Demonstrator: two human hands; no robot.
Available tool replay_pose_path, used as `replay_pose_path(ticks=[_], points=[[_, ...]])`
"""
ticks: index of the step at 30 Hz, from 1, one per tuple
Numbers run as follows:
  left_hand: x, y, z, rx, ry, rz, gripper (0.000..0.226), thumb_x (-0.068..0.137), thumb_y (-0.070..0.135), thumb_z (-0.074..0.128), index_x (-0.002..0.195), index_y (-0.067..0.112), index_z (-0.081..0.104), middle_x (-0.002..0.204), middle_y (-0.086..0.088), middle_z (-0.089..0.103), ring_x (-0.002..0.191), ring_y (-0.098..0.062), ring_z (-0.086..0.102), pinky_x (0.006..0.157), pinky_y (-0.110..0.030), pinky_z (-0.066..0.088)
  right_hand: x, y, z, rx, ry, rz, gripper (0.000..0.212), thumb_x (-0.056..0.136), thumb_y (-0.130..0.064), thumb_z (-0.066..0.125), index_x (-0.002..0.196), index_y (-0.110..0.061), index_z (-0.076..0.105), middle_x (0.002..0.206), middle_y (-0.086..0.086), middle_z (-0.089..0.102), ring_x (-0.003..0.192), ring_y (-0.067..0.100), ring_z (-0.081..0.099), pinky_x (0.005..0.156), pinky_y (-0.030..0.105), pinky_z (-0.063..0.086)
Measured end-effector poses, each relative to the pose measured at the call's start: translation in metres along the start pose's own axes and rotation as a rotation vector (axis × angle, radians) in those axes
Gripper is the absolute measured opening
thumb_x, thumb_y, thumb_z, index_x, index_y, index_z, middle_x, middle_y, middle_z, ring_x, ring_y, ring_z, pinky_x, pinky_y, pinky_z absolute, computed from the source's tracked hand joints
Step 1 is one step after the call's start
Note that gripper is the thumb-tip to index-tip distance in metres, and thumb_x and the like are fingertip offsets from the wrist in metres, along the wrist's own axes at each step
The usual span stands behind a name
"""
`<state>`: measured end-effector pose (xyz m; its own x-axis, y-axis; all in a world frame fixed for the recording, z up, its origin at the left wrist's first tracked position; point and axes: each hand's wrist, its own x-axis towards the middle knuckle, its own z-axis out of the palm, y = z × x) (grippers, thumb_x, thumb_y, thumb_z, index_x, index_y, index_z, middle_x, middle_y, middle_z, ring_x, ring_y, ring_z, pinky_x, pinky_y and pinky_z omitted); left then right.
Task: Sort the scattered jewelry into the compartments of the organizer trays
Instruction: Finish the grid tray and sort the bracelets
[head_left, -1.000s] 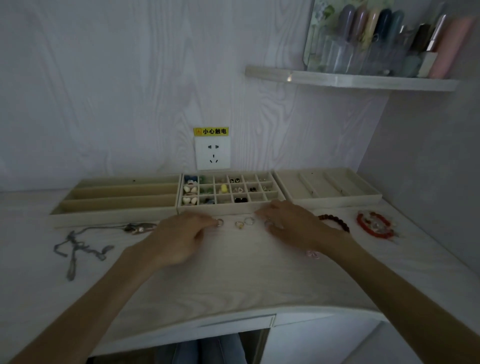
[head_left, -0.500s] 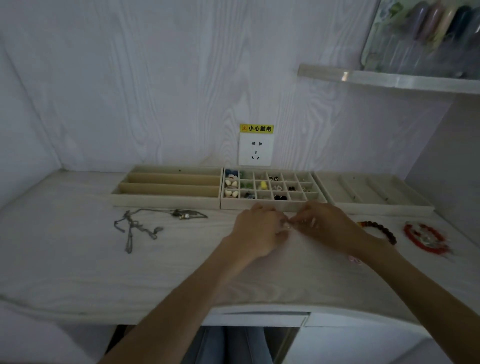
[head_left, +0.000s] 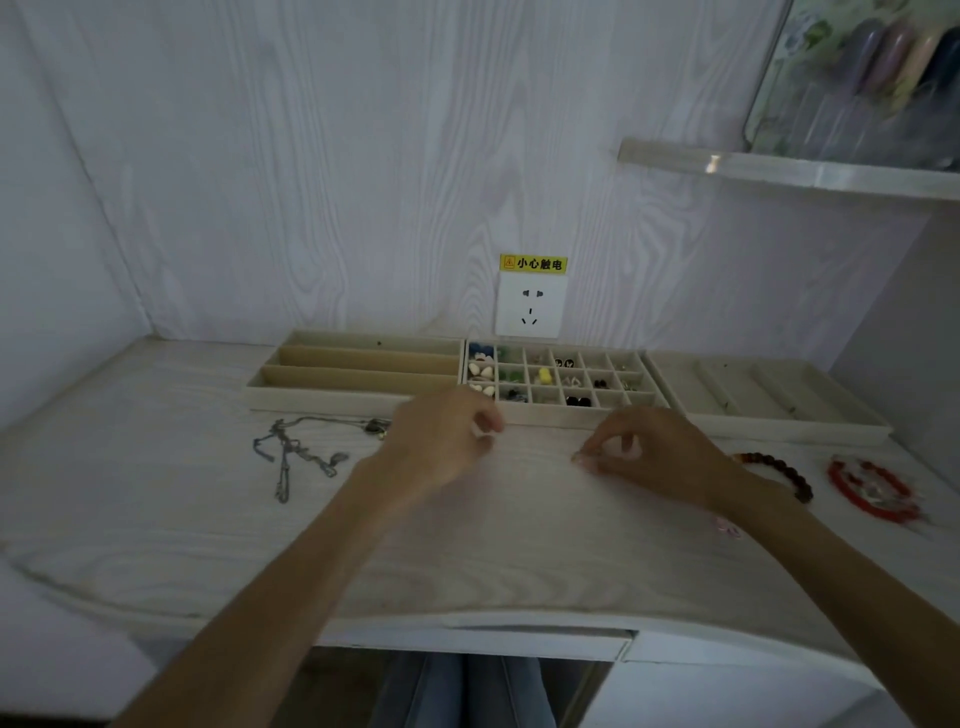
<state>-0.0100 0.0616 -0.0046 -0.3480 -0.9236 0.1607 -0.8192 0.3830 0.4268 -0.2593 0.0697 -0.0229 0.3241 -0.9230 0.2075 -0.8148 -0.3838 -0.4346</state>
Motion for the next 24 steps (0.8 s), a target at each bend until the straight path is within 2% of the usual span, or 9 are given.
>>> replay_pose_path(ticks=[4, 7, 10, 13, 15, 17, 20, 22, 24], points=[[-0.014, -0.054, -0.041, 0.074, -0.027, -0.189, 0.025, 0.084, 0.017, 0.065, 0.103, 0.034, 0.067, 0.096, 0.016, 0.062, 0.085, -0.007, 0.059, 0.072, -0.022, 0.044, 0.029, -0.036, 0.016, -0.064, -0.001, -0.101, 0.013, 0.084, -0.033, 0.067, 0.096, -0.029, 0.07, 0.096, -0.015, 0.062, 0.071, -0.003, 0.048, 0.063, 0.016, 0.037], [-0.019, -0.086, -0.052, -0.004, -0.016, -0.267, 0.037, 0.08, 0.003, 0.066, 0.105, 0.029, 0.067, 0.106, 0.012, 0.064, 0.081, -0.009, 0.058, 0.072, -0.02, 0.045, 0.055, -0.074, 0.04, -0.056, -0.013, -0.17, 0.02, 0.088, -0.032, 0.062, 0.107, -0.029, 0.067, 0.099, -0.011, 0.061, 0.078, 0.005, 0.051, 0.068, 0.023, 0.041], [-0.02, -0.1, -0.052, -0.019, -0.05, -0.292, 0.039, 0.075, 0.008, 0.073, 0.108, 0.029, 0.066, 0.107, 0.01, 0.065, 0.086, -0.01, 0.06, 0.076, -0.021, 0.048, 0.079, -0.111, 0.064, -0.057, -0.031, -0.191, 0.028, 0.089, -0.032, 0.061, 0.116, -0.024, 0.065, 0.101, -0.006, 0.063, 0.089, 0.012, 0.056, 0.076, 0.028, 0.044], [-0.019, -0.102, -0.047, -0.028, -0.11, -0.298, 0.038, 0.075, 0.009, 0.07, 0.104, 0.033, 0.065, 0.101, 0.016, 0.063, 0.083, -0.007, 0.063, 0.073, -0.021, 0.05, 0.096, -0.13, 0.082, -0.123, -0.043, -0.172, 0.026, 0.087, -0.034, 0.062, 0.11, -0.024, 0.068, 0.1, -0.001, 0.068, 0.095, 0.02, 0.06, 0.073, 0.03, 0.047], [-0.02, -0.101, -0.043, -0.026, -0.119, -0.299, 0.035, 0.078, 0.009, 0.065, 0.102, 0.034, 0.067, 0.096, 0.019, 0.063, 0.079, -0.005, 0.065, 0.073, -0.021, 0.052, 0.102, -0.136, 0.09, -0.181, -0.049, -0.17, 0.021, 0.085, -0.034, 0.062, 0.101, -0.024, 0.072, 0.093, 0.001, 0.067, 0.092, 0.024, 0.061, 0.062, 0.027, 0.04], [-0.021, -0.1, -0.041, -0.016, -0.115, -0.289, 0.031, 0.08, 0.015, 0.063, 0.101, 0.037, 0.068, 0.097, 0.019, 0.066, 0.077, -0.006, 0.068, 0.079, -0.027, 0.054, 0.104, -0.139, 0.092, -0.209, -0.03, -0.166, 0.017, 0.086, -0.031, 0.061, 0.097, -0.024, 0.072, 0.093, 0.001, 0.067, 0.091, 0.024, 0.061, 0.06, 0.024, 0.031], [-0.021, -0.098, -0.041, -0.025, -0.138, -0.266, 0.029, 0.082, 0.022, 0.063, 0.101, 0.044, 0.066, 0.094, 0.025, 0.062, 0.074, -0.006, 0.068, 0.077, -0.033, 0.056, 0.102, -0.137, 0.089, -0.197, -0.01, -0.184, 0.018, 0.088, -0.027, 0.06, 0.101, -0.027, 0.072, 0.102, 0.001, 0.068, 0.094, 0.023, 0.061, 0.065, 0.028, 0.041], [-0.022, -0.095, -0.042, -0.057, -0.133, -0.248, 0.03, 0.08, 0.024, 0.066, 0.101, 0.047, 0.064, 0.095, 0.024, 0.062, 0.074, -0.008, 0.067, 0.074, -0.035, 0.057, 0.098, -0.132, 0.084, -0.1, -0.004, -0.172, 0.015, 0.087, -0.027, 0.063, 0.097, -0.025, 0.074, 0.098, -0.002, 0.069, 0.084, 0.016, 0.06, 0.071, 0.03, 0.048], [-0.021, -0.091, -0.041, -0.106, -0.103, -0.232, 0.03, 0.08, 0.025, 0.069, 0.101, 0.045, 0.063, 0.097, 0.021, 0.063, 0.078, -0.009, 0.067, 0.072, -0.034, 0.058, 0.093, -0.125, 0.076, 0.016, -0.003, -0.137, 0.011, 0.086, -0.026, 0.064, 0.091, -0.023, 0.074, 0.09, -0.006, 0.069, 0.072, 0.007, 0.054, 0.069, 0.028, 0.047]])
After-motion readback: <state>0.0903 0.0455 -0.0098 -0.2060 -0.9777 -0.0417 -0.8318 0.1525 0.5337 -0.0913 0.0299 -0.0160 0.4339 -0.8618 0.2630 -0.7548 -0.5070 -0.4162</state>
